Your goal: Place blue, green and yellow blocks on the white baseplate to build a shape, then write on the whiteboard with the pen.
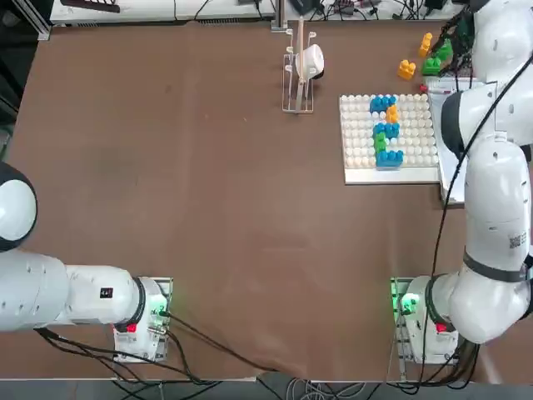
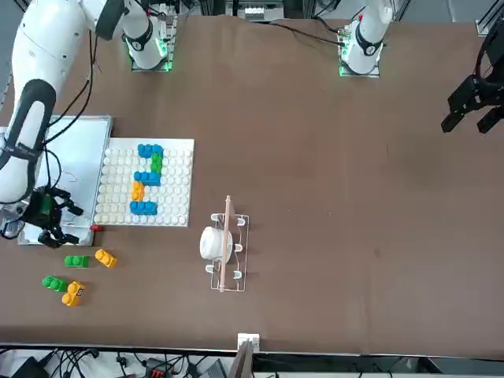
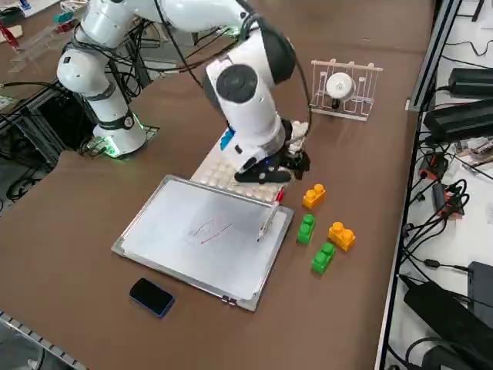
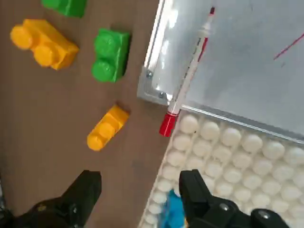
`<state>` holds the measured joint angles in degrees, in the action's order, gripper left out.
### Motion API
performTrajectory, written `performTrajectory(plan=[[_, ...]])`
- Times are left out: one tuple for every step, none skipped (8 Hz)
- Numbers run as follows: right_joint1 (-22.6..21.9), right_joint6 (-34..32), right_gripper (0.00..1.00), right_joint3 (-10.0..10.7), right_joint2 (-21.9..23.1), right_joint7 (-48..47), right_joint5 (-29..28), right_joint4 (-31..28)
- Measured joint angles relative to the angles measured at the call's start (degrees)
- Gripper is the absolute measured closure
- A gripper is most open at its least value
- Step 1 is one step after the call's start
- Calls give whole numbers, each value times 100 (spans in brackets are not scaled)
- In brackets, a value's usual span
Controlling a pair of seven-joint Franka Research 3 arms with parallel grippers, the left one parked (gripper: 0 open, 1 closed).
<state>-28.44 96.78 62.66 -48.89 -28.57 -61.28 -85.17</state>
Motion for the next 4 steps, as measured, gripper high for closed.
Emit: performTrajectory(plan=[[-50, -479, 0, 355, 17, 593, 47, 256], [-157, -779, 0, 716, 50, 1191, 159, 439], [-387, -903, 0, 1092, 73, 1750, 314, 527], [-705, -937, 0, 1427, 81, 2134, 457, 559]])
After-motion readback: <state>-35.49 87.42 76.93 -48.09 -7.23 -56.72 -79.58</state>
